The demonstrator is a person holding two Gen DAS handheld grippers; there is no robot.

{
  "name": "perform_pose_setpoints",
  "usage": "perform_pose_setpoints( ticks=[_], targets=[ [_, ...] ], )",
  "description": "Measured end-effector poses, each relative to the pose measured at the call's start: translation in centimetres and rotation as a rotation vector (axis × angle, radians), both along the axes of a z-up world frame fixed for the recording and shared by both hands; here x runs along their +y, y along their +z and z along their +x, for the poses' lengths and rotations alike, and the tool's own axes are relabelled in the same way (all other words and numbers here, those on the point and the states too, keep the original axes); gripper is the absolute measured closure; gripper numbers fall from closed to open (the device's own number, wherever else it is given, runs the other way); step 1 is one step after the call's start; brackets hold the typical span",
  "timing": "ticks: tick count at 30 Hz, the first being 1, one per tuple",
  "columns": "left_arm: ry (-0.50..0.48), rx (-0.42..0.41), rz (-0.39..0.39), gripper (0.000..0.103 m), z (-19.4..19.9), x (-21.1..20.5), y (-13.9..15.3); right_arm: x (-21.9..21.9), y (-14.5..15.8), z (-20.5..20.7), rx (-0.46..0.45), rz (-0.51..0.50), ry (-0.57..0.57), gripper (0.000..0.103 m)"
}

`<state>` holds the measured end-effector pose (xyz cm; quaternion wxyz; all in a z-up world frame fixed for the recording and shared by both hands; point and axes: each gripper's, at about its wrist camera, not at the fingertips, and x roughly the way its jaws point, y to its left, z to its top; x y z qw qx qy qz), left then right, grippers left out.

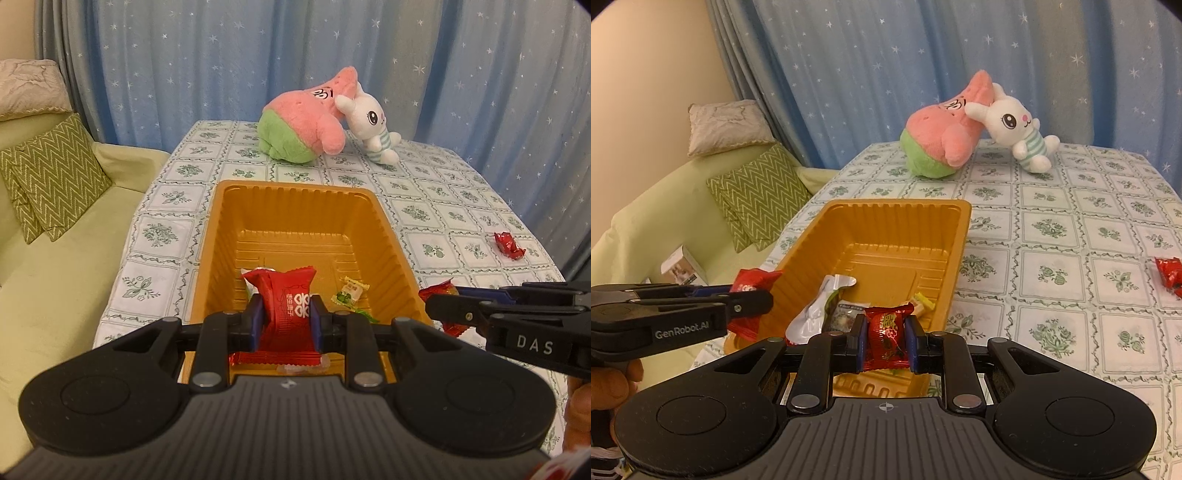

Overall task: Organize snacks
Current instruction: 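Carry both red candies into the orange tray and open both tools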

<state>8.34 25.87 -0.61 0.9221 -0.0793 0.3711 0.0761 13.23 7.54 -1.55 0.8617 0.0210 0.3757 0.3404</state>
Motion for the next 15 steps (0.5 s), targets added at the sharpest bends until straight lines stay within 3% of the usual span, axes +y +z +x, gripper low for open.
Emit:
perform_pose_setpoints(
  ticks=[3, 6, 15],
  targets=[
    [-0.005, 0.003, -0.001, 0.079, 0.8, 0.2, -0.6, 0.2, -0.3, 0.3, 0.003, -0.001, 0.001, 0.081],
    [0.000, 0.008, -0.001, 0.060, 1.2, 0.4, -1.1, 0.3, -0.5, 0.6, 0.007, -0.002, -0.001, 0.081],
    [0.021, 0.005, 0.018, 0.060, -0.3, 0.9, -1.1, 0.4, -0.9, 1.0, 0.024, 0.003, -0.003, 0.081]
  ],
)
